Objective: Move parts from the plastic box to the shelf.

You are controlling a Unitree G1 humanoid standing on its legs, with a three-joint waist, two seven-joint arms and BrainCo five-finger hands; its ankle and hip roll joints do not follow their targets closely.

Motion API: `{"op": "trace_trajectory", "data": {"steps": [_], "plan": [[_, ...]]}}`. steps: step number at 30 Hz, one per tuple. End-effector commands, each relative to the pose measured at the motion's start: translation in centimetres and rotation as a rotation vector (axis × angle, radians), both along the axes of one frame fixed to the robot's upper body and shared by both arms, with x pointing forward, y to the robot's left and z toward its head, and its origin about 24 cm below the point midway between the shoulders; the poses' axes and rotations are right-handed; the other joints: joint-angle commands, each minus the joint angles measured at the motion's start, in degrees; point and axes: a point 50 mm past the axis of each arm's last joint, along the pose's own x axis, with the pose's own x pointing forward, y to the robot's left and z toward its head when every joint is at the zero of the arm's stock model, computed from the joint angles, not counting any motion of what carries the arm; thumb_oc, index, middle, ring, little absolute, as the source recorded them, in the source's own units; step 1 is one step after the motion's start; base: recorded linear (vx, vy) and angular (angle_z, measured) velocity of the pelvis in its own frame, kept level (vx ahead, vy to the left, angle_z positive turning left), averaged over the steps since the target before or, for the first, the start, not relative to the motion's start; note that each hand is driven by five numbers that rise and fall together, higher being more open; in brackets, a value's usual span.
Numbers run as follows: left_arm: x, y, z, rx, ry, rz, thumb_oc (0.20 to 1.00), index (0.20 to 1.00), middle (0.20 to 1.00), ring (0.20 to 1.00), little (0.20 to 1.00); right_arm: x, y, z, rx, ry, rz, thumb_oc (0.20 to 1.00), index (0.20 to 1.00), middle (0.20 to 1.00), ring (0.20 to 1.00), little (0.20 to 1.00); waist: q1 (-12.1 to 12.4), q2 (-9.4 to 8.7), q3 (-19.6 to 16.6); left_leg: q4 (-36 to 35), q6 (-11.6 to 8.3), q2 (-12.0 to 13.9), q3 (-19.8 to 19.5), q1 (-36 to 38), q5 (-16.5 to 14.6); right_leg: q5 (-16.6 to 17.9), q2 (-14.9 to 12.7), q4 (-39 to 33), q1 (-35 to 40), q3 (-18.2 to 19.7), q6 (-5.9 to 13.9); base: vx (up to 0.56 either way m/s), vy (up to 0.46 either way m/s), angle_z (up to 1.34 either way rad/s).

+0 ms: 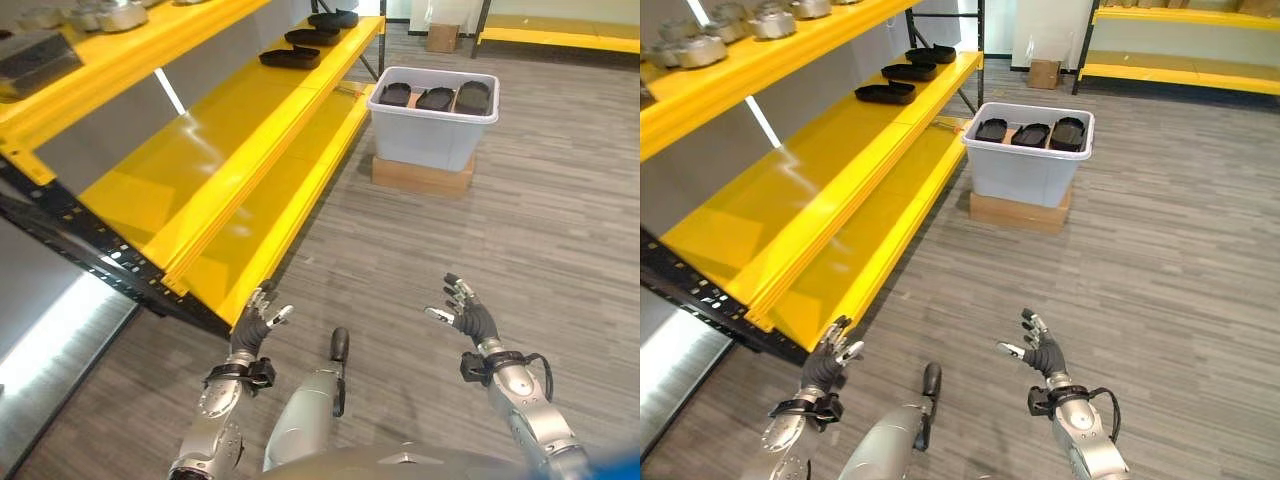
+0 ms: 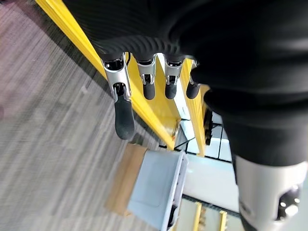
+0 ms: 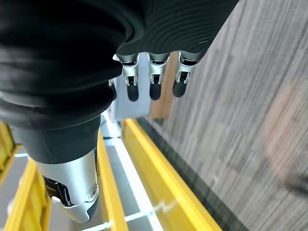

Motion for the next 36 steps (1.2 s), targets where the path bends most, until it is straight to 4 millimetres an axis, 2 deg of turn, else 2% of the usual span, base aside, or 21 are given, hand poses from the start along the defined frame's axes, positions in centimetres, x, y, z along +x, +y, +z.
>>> {"op": "trace_trajectory", "data": {"steps": [1,3,8,9,12,15,17,18,19,20,21,22,23,24,25,26,28,30,32,33,36], "plan": [[2.0,0.0,3.2,0.057,-0.17,-0.07,1.0,1.0,1.0,1.0,1.0,1.1,0.7,2.3,0.029,-0.132,0.034,1.0,1.0,1.0,1.0,1.0,0.3,-0.03,-3.0,0.3,-9.0,7.4,-2.0,4.9,2.6,5.4,-10.5,1.8,-5.2,3.4,3.12,0.34,0.121,-0.25],[2.1,0.1,3.3,0.066,-0.174,-0.07,1.0,1.0,1.0,1.0,1.0,1.3,1.2,2.4,0.049,-0.135,0.049,1.0,1.0,1.0,1.0,1.0,0.5,-0.27,-4.6,1.5,-7.88,6.1,-0.7,5.8,0.4,6.6,-12.1,0.9,-4.4,3.9,4.16,0.36,0.13,-0.97],[2.1,0.2,3.3,0.072,-0.17,-0.071,1.0,1.0,1.0,1.0,1.0,1.2,1.4,2.2,0.056,-0.127,0.06,1.0,1.0,1.0,1.0,1.0,0.5,-0.46,-6.1,2.0,-7.46,5.1,0.1,6.4,-1.2,8.5,-13.1,-2.5,-3.0,4.6,5.18,0.18,0.063,0.12],[1.9,0.1,3.1,0.078,-0.161,-0.083,1.0,1.0,1.0,1.0,1.0,1.0,1.5,2.2,0.062,-0.122,0.06,1.0,1.0,1.0,1.0,1.0,0.3,-0.62,-6.9,2.4,-7.2,4.4,0.4,6.7,-2.2,10.1,-13.8,-4.6,-2.0,4.9,5.99,0.18,0.075,0.39],[1.7,0.2,3.1,0.084,-0.157,-0.085,1.0,1.0,1.0,1.0,1.0,1.0,1.5,2.2,0.066,-0.121,0.062,1.0,1.0,1.0,1.0,1.0,0.2,-0.64,-7.1,3.0,-6.98,4.1,0.6,6.7,-3.1,11.0,-14.3,-5.1,-1.7,5.0,6.52,0.14,0.071,0.13],[1.7,0.2,3.1,0.086,-0.156,-0.082,1.0,1.0,1.0,1.0,1.0,1.1,1.9,2.3,0.064,-0.131,0.077,1.0,1.0,1.0,1.0,1.0,0.3,-0.56,-7.7,3.9,-5.93,3.1,1.1,7.2,-5.5,13.2,-15.5,-3.7,-2.0,5.9,7.73,0.15,0.114,-0.05],[1.7,0.3,3.2,0.106,-0.16,-0.092,1.0,1.0,1.0,1.0,1.0,1.2,2.3,2.3,0.073,-0.129,0.089,1.0,1.0,1.0,1.0,1.0,0.0,0.15,-7.7,3.0,-4.68,2.3,1.3,9.1,-6.6,17.7,-16.1,3.3,-5.0,7.0,9.65,0.16,0.155,-0.03],[1.7,0.3,3.2,0.106,-0.16,-0.092,1.0,1.0,1.0,1.0,1.0,1.2,2.3,2.3,0.073,-0.129,0.089,1.0,1.0,1.0,1.0,1.0,0.1,0.13,-7.8,3.0,-4.68,2.3,1.4,9.1,-6.6,17.7,-16.1,3.4,-5.1,7.1,9.65,0.11,0.193,-0.04],[1.9,0.4,3.6,0.133,-0.173,-0.095,1.0,1.0,1.0,1.0,1.0,1.3,2.9,2.3,0.085,-0.132,0.104,1.0,1.0,1.0,1.0,1.0,-0.9,1.31,-6.1,0.5,-3.59,2.2,0.5,12.5,-6.9,24.8,-14.7,15.9,-11.6,7.6,10.8,0.04,0.118,-0.04],[1.9,0.4,3.6,0.133,-0.173,-0.094,1.0,1.0,1.0,1.0,1.0,1.3,2.9,2.3,0.085,-0.133,0.104,1.0,1.0,1.0,1.0,1.0,-0.9,1.27,-6.1,0.4,-3.58,2.1,0.5,12.5,-6.9,24.7,-14.7,16.1,-11.8,7.7,10.8,0.06,0.172,-0.03],[2.0,0.5,3.7,0.137,-0.176,-0.096,1.0,1.0,1.0,1.0,1.0,1.3,3.1,2.3,0.086,-0.133,0.11,1.0,1.0,1.0,1.0,1.0,-1.5,1.94,-5.1,-0.9,-3.21,2.3,0.2,14.6,-7.1,25.9,-14.4,19.9,-14.3,7.2,10.69,0.05,0.114,0.09],[2.1,0.5,3.7,0.141,-0.177,-0.094,1.0,1.0,1.0,1.0,1.0,1.4,3.2,2.4,0.088,-0.139,0.117,1.0,1.0,1.0,1.0,1.0,-2.0,2.69,-3.9,-1.9,-2.75,2.6,0.2,16.5,-7.2,25.6,-14.0,23.4,-16.8,5.5,10.23,0.17,0.224,0.21],[2.1,0.6,3.6,0.154,-0.173,-0.096,1.0,1.0,1.0,1.0,1.0,1.2,3.3,2.3,0.091,-0.131,0.12,1.0,1.0,1.0,1.0,1.0,-2.8,4.12,-2.8,-4.5,-2.71,3.1,-0.1,19.9,-6.6,22.8,-13.8,26.9,-21.3,2.5,9.21,0.23,0.204,0.2],[2.1,0.6,3.6,0.155,-0.171,-0.096,1.0,1.0,1.0,1.0,1.0,1.1,3.3,2.2,0.092,-0.125,0.119,1.0,1.0,1.0,1.0,1.0,-3.5,4.36,-2.3,-5.6,-2.84,2.9,-0.5,21.8,-6.3,20.5,-13.3,26.2,-24.0,1.1,8.49,0.33,0.171,0.06],[2.2,0.7,3.5,0.155,-0.167,-0.095,1.0,1.0,1.0,1.0,1.0,1.0,3.3,2.2,0.103,-0.123,0.118,1.0,1.0,1.0,1.0,1.0,-4.2,4.33,-1.8,-6.2,-3.14,2.6,-0.4,23.5,-6.8,18.9,-14.1,21.9,-26.4,-1.7,7.86,0.29,0.055,0.13],[2.2,0.7,3.5,0.156,-0.168,-0.099,1.0,1.0,1.0,1.0,1.0,1.0,3.2,2.2,0.105,-0.127,0.112,1.0,1.0,1.0,1.0,1.0,-4.8,4.32,-1.3,-6.1,-3.33,2.3,-0.6,24.5,-7.6,18.5,-15.0,18.1,-26.5,-2.7,7.61,0.27,0.002,0.17],[2.2,0.6,3.4,0.146,-0.166,-0.098,1.0,1.0,1.0,1.0,1.0,1.0,3.0,2.3,0.106,-0.128,0.104,1.0,1.0,1.0,1.0,1.0,-5.1,4.24,-1.1,-6.0,-3.82,2.5,-0.8,25.6,-9.0,18.6,-16.2,12.4,-27.8,-3.0,7.55,0.22,-0.061,0.27],[2.2,0.5,3.3,0.122,-0.167,-0.08,1.0,1.0,1.0,1.0,1.0,1.1,2.7,2.3,0.085,-0.129,0.108,1.0,1.0,1.0,1.0,1.0,-6.0,4.03,-0.8,-5.3,-5.81,3.0,-1.2,29.6,-11.2,22.0,-18.2,-0.5,-29.8,-2.7,9.25,0.45,-0.165,-0.03],[2.3,0.3,3.3,0.122,-0.171,-0.081,1.0,1.0,1.0,1.0,1.0,1.1,2.7,2.4,0.081,-0.133,0.109,1.0,1.0,1.0,1.0,1.0,-6.2,4.08,-0.8,-5.3,-6.05,3.3,-1.4,30.8,-12.0,22.6,-18.2,-1.0,-29.9,-2.6,9.54,0.45,-0.191,-0.05],[2.4,0.0,3.1,0.122,-0.164,-0.091,1.0,1.0,1.0,1.0,1.0,0.9,2.5,2.6,0.073,-0.14,0.113,1.0,1.0,1.0,1.0,1.0,-6.8,3.63,-2.0,-4.4,-6.98,4.5,-2.2,33.0,-13.5,22.3,-16.5,-0.2,-29.7,-1.4,9.15,0.47,-0.22,0.18],[2.7,-0.5,3.2,0.119,-0.171,-0.106,1.0,1.0,1.0,1.0,1.0,1.0,2.4,2.7,0.08,-0.142,0.114,1.0,1.0,1.0,1.0,1.0,-7.2,3.6,-2.6,-2.8,-7.71,6.1,-2.5,33.5,-14.2,20.7,-15.2,2.8,-30.1,-1.7,8.21,0.34,-0.196,0.27]]}}
